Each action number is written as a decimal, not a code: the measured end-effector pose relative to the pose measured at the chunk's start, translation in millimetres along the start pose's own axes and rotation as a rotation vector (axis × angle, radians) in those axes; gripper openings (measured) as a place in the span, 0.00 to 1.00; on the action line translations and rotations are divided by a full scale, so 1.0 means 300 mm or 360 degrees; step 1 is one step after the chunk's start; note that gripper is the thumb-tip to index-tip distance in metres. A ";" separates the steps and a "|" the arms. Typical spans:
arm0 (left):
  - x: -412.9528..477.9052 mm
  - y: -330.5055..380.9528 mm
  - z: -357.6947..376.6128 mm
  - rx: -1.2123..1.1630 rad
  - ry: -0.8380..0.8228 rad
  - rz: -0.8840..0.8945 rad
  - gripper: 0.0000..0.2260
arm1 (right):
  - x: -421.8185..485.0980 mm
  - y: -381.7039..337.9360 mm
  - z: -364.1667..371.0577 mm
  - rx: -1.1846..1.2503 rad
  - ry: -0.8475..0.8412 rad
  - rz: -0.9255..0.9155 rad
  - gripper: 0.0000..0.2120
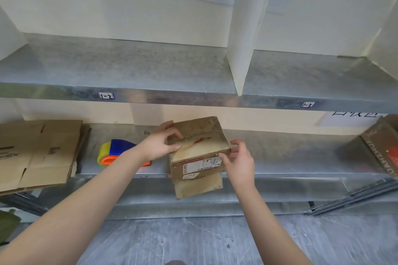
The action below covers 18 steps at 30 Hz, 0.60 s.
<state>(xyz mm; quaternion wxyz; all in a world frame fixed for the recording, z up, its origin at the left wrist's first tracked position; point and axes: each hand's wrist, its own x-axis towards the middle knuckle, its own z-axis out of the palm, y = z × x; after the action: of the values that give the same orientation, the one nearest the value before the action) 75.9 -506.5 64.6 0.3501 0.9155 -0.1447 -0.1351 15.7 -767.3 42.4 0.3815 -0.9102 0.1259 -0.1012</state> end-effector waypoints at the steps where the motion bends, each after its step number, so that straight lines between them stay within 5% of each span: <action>1: 0.005 0.002 -0.007 0.0038 -0.0057 -0.0013 0.13 | -0.006 0.000 0.002 -0.0022 0.0010 0.0003 0.20; 5: -0.009 -0.010 -0.008 0.0038 -0.0040 -0.0164 0.26 | -0.052 0.004 0.000 -0.0044 0.0023 0.0013 0.24; 10: -0.051 -0.004 0.042 0.0001 0.0120 -0.0170 0.35 | -0.139 -0.048 0.002 0.0225 -0.0363 0.0033 0.41; 18: -0.185 -0.079 0.022 -0.0249 -0.0071 -0.0132 0.47 | -0.181 -0.063 0.060 0.0530 -0.0662 -0.0063 0.53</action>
<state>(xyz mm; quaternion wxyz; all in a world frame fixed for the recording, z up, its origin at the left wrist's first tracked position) 26.4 -473.7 51.8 0.4115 0.8873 -0.1034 -0.1807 -28.0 -725.9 38.8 0.5415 -0.8384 0.0087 0.0612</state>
